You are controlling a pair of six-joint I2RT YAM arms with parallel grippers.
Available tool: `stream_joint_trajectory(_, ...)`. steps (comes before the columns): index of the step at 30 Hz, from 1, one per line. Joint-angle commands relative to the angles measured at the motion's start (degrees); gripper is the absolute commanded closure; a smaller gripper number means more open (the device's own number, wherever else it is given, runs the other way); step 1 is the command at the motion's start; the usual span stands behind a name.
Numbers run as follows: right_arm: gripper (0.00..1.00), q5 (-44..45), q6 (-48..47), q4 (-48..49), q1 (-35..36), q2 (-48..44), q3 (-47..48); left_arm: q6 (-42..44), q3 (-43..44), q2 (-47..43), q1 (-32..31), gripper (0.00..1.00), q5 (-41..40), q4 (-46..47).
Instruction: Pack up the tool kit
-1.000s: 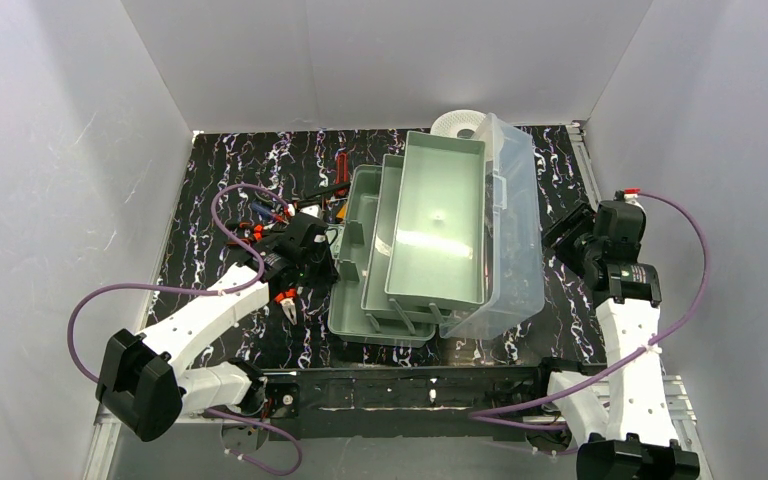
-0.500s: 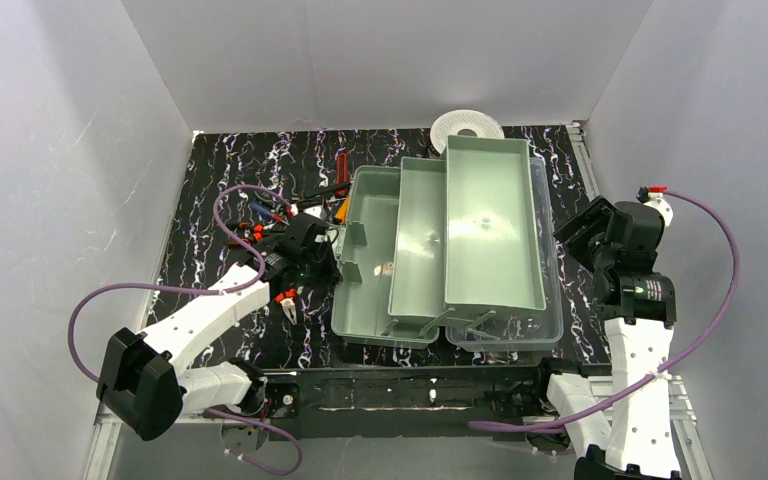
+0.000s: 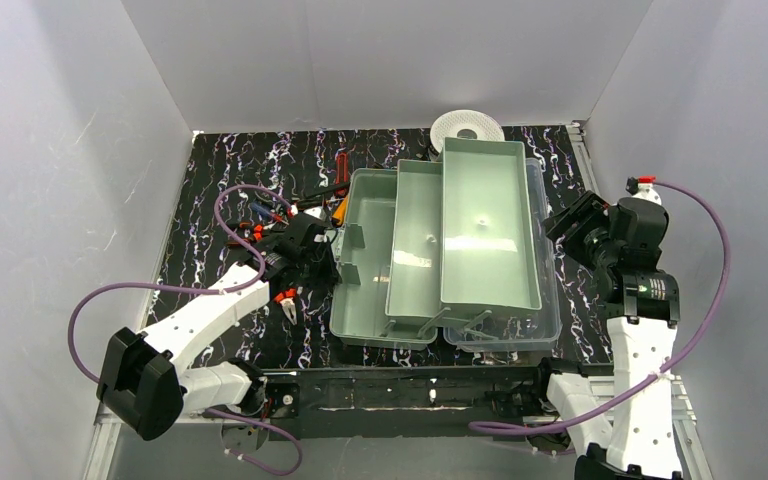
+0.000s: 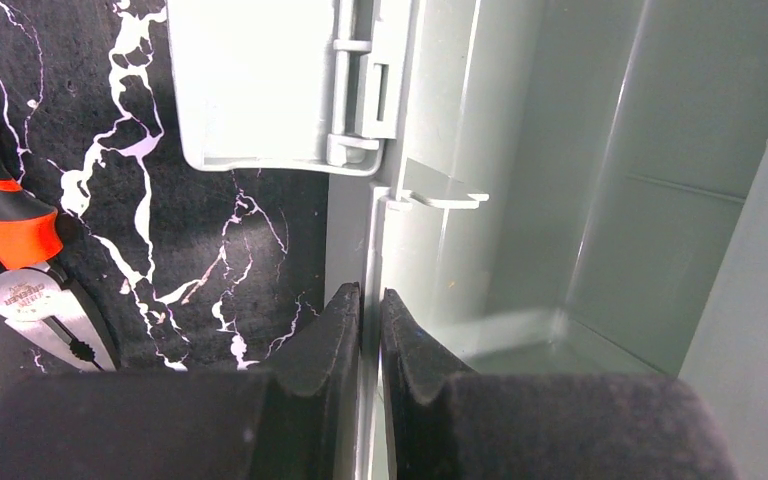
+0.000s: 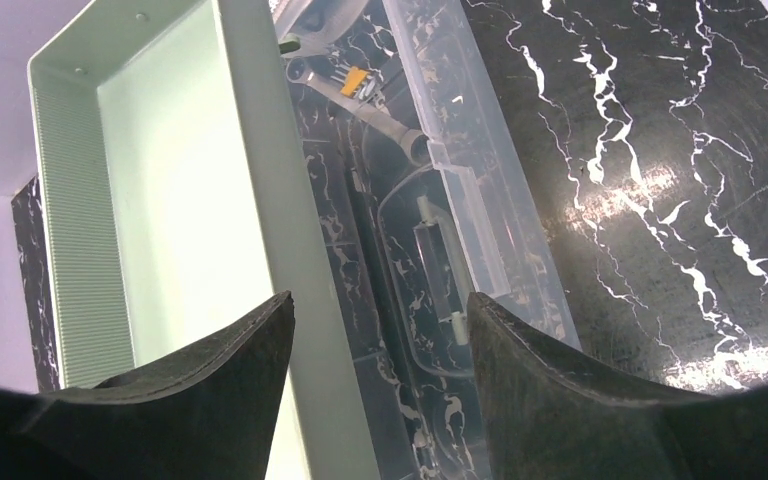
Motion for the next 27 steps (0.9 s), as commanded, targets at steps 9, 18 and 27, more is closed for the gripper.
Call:
stream_joint_trajectory(9,0.26,11.31,-3.73,-4.17,0.00,6.39,2.38,-0.70,-0.48,-3.77,-1.81,1.00,7.90,4.77)
stream_joint_trajectory(18,0.33,10.78,-1.61,1.64,-0.04,6.89,-8.98,-0.03,-1.50,-3.05,-1.79,1.00,8.31,4.61)
stream_joint_trajectory(27,0.99,3.46,-3.68,5.66,0.00,10.23,-6.56,1.70,0.22,-2.65,-1.77,1.00,9.81,5.70)
